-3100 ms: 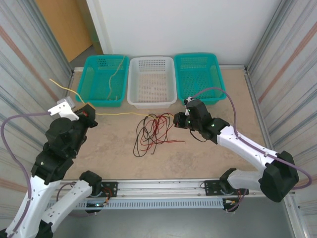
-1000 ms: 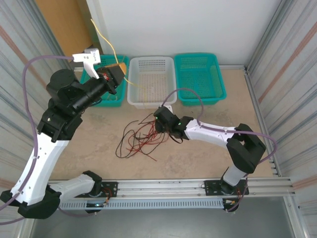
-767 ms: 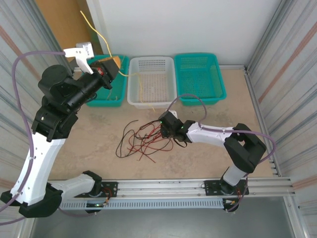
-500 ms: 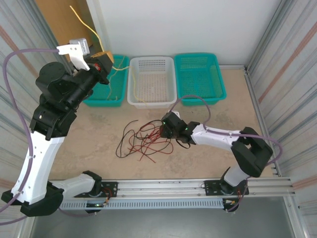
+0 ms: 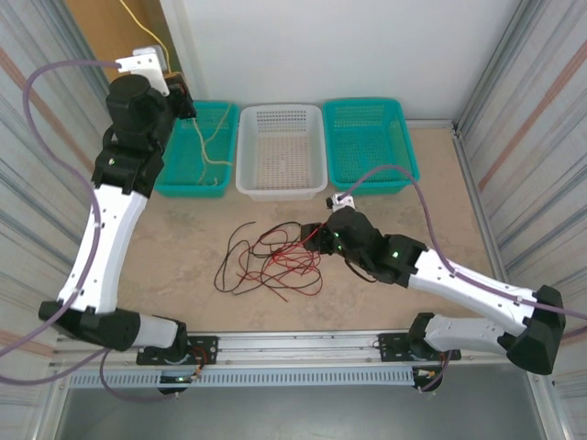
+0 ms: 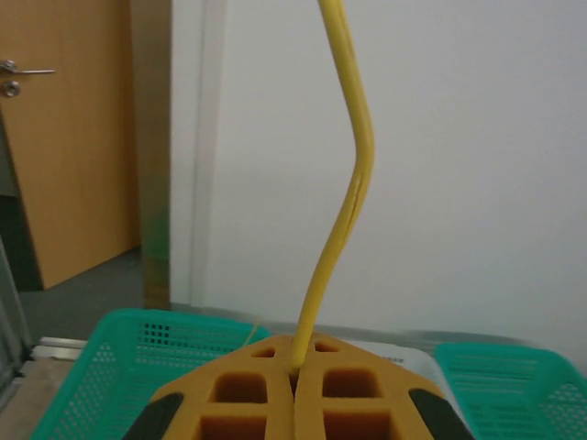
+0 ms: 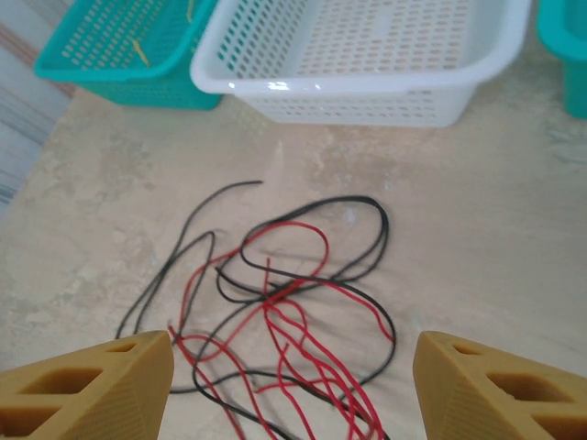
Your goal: Untangle the cables
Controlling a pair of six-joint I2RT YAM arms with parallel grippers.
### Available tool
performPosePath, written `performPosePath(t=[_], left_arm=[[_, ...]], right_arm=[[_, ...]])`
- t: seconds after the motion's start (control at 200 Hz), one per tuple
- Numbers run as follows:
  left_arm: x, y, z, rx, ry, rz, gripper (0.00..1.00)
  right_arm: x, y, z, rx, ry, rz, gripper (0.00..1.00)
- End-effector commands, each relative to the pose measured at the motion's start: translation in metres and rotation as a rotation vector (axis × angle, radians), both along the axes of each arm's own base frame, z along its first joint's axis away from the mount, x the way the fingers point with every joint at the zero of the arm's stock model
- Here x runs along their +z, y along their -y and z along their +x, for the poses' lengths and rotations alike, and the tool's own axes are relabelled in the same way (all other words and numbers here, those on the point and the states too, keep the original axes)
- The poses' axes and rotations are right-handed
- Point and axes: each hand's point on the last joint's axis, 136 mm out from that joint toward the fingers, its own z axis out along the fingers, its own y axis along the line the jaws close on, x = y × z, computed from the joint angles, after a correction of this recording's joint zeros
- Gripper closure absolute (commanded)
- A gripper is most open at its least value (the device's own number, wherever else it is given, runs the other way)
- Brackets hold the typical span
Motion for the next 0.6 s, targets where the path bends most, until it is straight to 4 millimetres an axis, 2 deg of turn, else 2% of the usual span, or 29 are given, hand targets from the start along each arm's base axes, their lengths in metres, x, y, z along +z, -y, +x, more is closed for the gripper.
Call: performPosePath(t=[0.0, 0.195, 0.406, 0.501, 0.596], left_arm=[[0.007, -0.026, 0.014, 0.095, 0.007, 0.078, 1.0], [-0.017, -0.046, 0.053, 0.153, -0.064, 0.16, 1.0], [-0.049, -0.043, 0.103, 0.126, -0.155, 0.26, 1.0], [-0.072, -0.038, 0.125, 0.095, -0.211, 0.305, 1.0], [-0.108, -0.037, 0.145, 0.08, -0.303, 0.354, 1.0]], right_arm=[[-0.029, 0.02, -0.007, -0.047, -0.074, -0.071, 0.3], [-0.064, 0.019, 0.002, -0.047, -0.162, -0.122, 0.29], [-0.103, 0.01, 0.019, -0.006, -0.304, -0.329, 0.31], [-0.113, 0.009, 0.021, 0.016, -0.357, -0.464, 0.32], [-0.116, 0.01, 0.017, 0.047, -0.391, -0.576, 0.3]])
